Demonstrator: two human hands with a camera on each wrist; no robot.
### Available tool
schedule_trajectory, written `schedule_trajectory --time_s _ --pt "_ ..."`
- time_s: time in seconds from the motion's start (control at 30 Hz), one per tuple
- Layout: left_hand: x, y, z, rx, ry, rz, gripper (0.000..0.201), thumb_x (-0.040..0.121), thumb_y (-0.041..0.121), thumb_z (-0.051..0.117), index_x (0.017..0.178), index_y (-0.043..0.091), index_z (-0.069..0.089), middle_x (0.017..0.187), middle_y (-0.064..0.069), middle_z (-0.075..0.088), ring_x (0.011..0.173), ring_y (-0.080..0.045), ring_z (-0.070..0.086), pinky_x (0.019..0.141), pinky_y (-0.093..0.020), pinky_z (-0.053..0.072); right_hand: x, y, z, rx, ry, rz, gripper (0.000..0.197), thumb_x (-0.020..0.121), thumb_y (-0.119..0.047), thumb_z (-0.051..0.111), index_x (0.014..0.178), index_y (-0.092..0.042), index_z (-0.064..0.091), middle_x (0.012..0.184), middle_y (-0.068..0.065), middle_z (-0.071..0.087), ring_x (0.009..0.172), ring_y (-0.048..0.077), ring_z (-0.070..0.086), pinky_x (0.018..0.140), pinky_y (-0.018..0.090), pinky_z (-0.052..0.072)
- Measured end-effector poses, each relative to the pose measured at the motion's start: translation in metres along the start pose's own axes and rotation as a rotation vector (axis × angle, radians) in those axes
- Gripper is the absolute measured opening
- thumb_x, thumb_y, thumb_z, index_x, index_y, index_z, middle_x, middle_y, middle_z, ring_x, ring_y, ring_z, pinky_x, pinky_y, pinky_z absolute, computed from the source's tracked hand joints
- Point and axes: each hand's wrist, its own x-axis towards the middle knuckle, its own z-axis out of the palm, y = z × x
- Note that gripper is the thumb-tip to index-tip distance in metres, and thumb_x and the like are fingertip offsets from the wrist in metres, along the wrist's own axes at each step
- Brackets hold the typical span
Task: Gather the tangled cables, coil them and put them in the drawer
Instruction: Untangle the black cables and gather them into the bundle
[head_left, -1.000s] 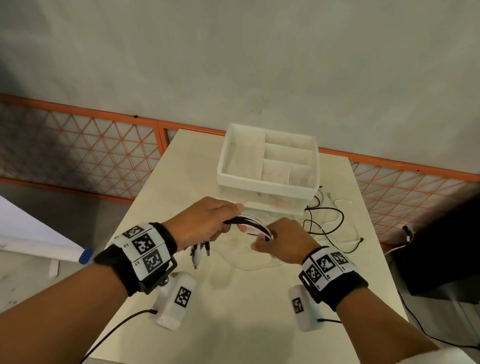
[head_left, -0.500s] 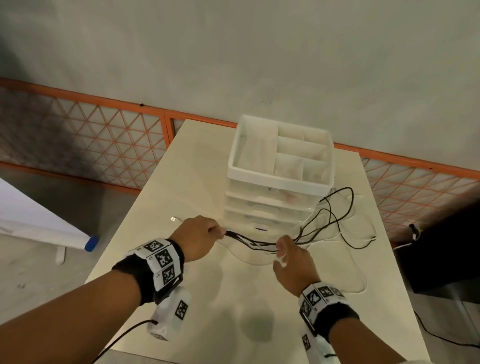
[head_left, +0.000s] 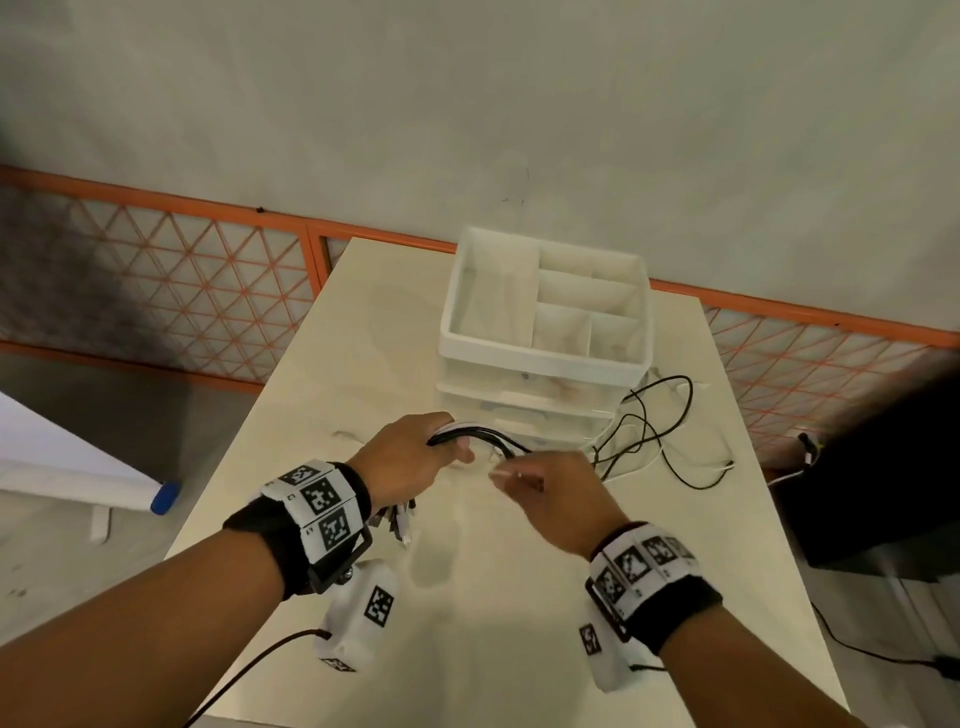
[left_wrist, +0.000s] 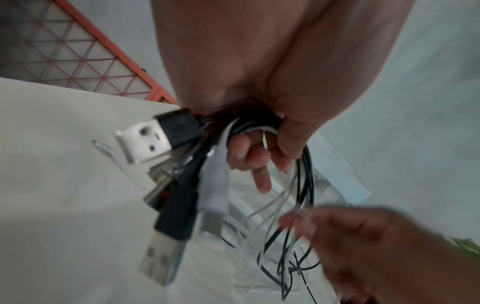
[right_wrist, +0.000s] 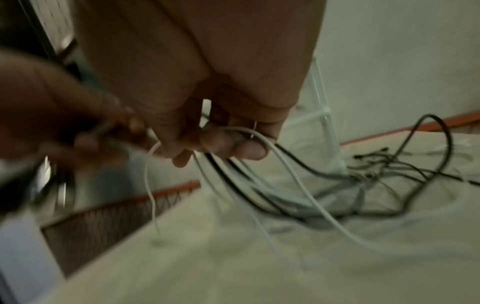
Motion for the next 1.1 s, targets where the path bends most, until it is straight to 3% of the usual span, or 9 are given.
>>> schedule_trajectory --time_s 0.13,0.23,0.4,0.53,0.67,0.77,0.9,1.0,1.1 --pt "0.001 0.004 0.003 -0.047 -0.024 0.001 0.018 0.1 0.025 0.048 0.092 0.013 0.06 0.069 0.005 0.069 0.045 -0.004 0.042 0.051 -0.026 0.031 0.003 -0.023 -0.056 0.21 0.25 -0.019 0.012 0.093 -0.025 0.069 0.097 -0.023 0.08 0.077 -0.015 0.073 0.07 -0.002 0.063 0.068 0.01 0.046" --pt "0.0 0.002 0.001 -0.102 -0.002 -0.058 0.023 0.099 0.024 0.05 0.08 0.013 0.056 0.056 0.004 0.056 0.047 -0.013 0.037 0.048 -0.025 0.03 0.003 -0.015 -0.084 0.306 0.426 0.045 0.011 0.091 -0.025 0.072 0.095 -0.02 0.081 0.085 -0.013 0.077 0.079 0.004 0.07 0.077 0.02 0.054" --pt "-0.001 -0.003 -0.003 -0.216 -0.027 -0.108 0.022 0.101 0.02 0.049 0.084 0.008 0.057 0.051 0.002 0.049 0.049 -0.015 0.037 0.05 -0.026 0.034 0.0 0.013 -0.115 0.281 0.668 0.165 0.012 0.091 -0.031 0.071 0.096 -0.023 0.079 0.094 -0.003 0.074 0.088 0.015 0.069 0.08 0.03 0.054" --pt "-0.002 -0.006 -0.003 -0.353 -0.04 -0.131 0.021 0.102 0.016 0.048 0.087 0.004 0.057 0.052 0.001 0.041 0.052 -0.019 0.043 0.061 -0.033 0.041 0.002 0.043 -0.121 0.024 0.615 0.328 0.02 0.092 -0.041 0.066 0.101 -0.026 0.077 0.099 0.011 0.068 0.085 0.021 0.059 0.074 0.027 0.04" --pt "-0.008 0.0 -0.01 -0.439 -0.049 -0.128 0.02 0.102 0.016 0.048 0.089 0.005 0.059 0.057 0.002 0.034 0.048 -0.016 0.034 0.049 -0.027 0.034 -0.005 0.065 -0.122 -0.019 0.522 0.576 0.021 0.09 -0.047 0.063 0.094 -0.03 0.076 0.117 0.006 0.073 0.109 0.031 0.064 0.087 0.034 0.048" --pt "-0.014 0.005 -0.015 -0.344 -0.088 -0.1 0.024 0.099 0.026 0.055 0.091 0.005 0.064 0.057 0.005 0.034 0.046 -0.014 0.028 0.044 -0.024 0.03 -0.003 0.06 -0.136 0.035 0.559 0.49 0.028 0.095 -0.042 0.058 0.1 -0.019 0.074 0.104 0.007 0.074 0.094 0.027 0.066 0.08 0.033 0.047" --pt "-0.016 0.016 -0.012 -0.291 -0.061 -0.087 0.049 0.093 0.052 0.054 0.089 0.005 0.068 0.052 0.01 0.035 0.047 -0.015 0.026 0.045 -0.024 0.03 0.005 0.039 -0.159 0.154 0.732 0.306 0.014 0.091 -0.037 0.053 0.09 -0.04 0.067 0.092 -0.007 0.074 0.082 0.022 0.072 0.081 0.039 0.055" --pt "-0.014 0.024 -0.008 -0.341 -0.02 -0.079 0.051 0.096 0.051 0.049 0.084 0.004 0.066 0.053 0.009 0.031 0.046 -0.014 0.026 0.046 -0.026 0.029 0.007 0.029 -0.167 0.177 0.824 0.221 0.013 0.091 -0.04 0.052 0.091 -0.038 0.065 0.095 -0.01 0.071 0.073 0.02 0.072 0.078 0.038 0.056" --pt "-0.014 0.03 -0.007 -0.336 0.021 -0.056 0.047 0.097 0.047 0.05 0.081 0.004 0.063 0.048 0.012 0.03 0.044 -0.013 0.025 0.046 -0.026 0.029 0.002 0.032 -0.159 0.148 0.791 0.255 0.014 0.093 -0.025 0.053 0.093 -0.034 0.064 0.087 -0.01 0.069 0.077 0.024 0.073 0.078 0.038 0.057"
